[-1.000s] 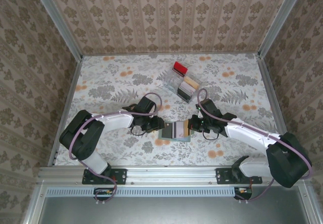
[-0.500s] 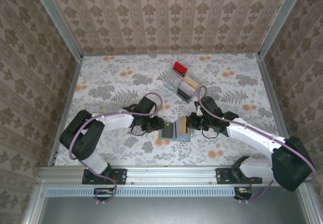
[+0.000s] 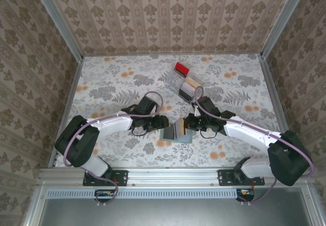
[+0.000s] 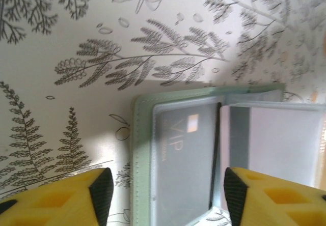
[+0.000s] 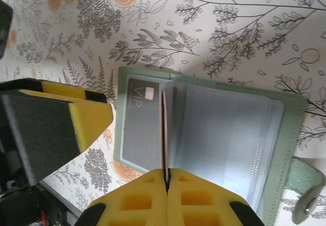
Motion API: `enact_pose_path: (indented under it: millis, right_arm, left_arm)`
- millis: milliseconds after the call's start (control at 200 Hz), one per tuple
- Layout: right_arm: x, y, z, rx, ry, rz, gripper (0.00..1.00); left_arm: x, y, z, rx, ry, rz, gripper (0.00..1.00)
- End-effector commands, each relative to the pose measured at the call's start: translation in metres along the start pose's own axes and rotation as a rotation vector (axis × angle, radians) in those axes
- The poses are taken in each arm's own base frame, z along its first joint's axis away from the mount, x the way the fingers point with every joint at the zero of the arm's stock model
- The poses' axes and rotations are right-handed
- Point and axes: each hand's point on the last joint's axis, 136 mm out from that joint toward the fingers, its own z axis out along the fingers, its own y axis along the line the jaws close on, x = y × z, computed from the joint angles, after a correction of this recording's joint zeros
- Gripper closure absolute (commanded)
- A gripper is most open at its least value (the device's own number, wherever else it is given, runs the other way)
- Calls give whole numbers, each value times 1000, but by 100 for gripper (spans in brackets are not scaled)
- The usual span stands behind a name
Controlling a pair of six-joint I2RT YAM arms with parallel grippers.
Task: Put the credit cards into the card holder
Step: Flip over the card slot in the card holder, then insert the credit card into the card slot.
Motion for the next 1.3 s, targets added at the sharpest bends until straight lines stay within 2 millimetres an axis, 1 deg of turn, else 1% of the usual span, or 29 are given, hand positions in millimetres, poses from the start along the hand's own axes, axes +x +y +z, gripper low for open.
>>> enact_pose_path:
  millis: [0, 235, 520, 655, 725, 835, 905, 980, 1060, 1145, 1155, 1170, 1295]
  right_arm:
    - [-7, 22, -1, -72, -3, -17, 96]
    - [-6, 27, 6, -91, 12, -9, 96]
    - [-5, 37, 10, -135, 24, -7, 96]
    - [-4, 37, 13, -134, 35, -1, 96]
    - [-4, 32, 14, -110, 33, 4, 96]
    - [-5, 14, 9, -25, -5, 17, 96]
    - [-4, 11, 9, -36, -25, 31, 97]
    - [-1, 8, 15, -57, -22, 58, 97]
    - [3, 10, 24, -90, -3, 75, 98]
    - [3, 9, 28, -117, -20, 107, 98]
    - [6, 4, 33, -104, -9, 118, 98]
    - [7, 2, 35, -101, -4, 125, 98]
    - [13, -7, 44, -87, -16, 136, 98]
  left_arm:
    - [-6, -9, -10, 24, -50, 44, 35]
    - [-8, -15, -11, 43, -53, 56, 34]
    - [-8, -9, -12, 20, -62, 43, 30]
    - [-9, -6, -14, 3, -73, 40, 28]
    - [-9, -4, -15, -6, -76, 38, 27]
    - [-7, 0, -14, -19, -67, 35, 28]
    - [-5, 4, -11, -23, -57, 27, 29]
    - [-3, 5, -8, -22, -42, 22, 32]
    - [-1, 7, -4, -24, -21, 23, 34]
    - [1, 8, 1, -24, -4, 21, 36]
    - [1, 8, 1, -25, -3, 21, 37]
    - [2, 8, 2, -23, 0, 20, 37]
    - [6, 11, 8, -23, 19, 12, 41]
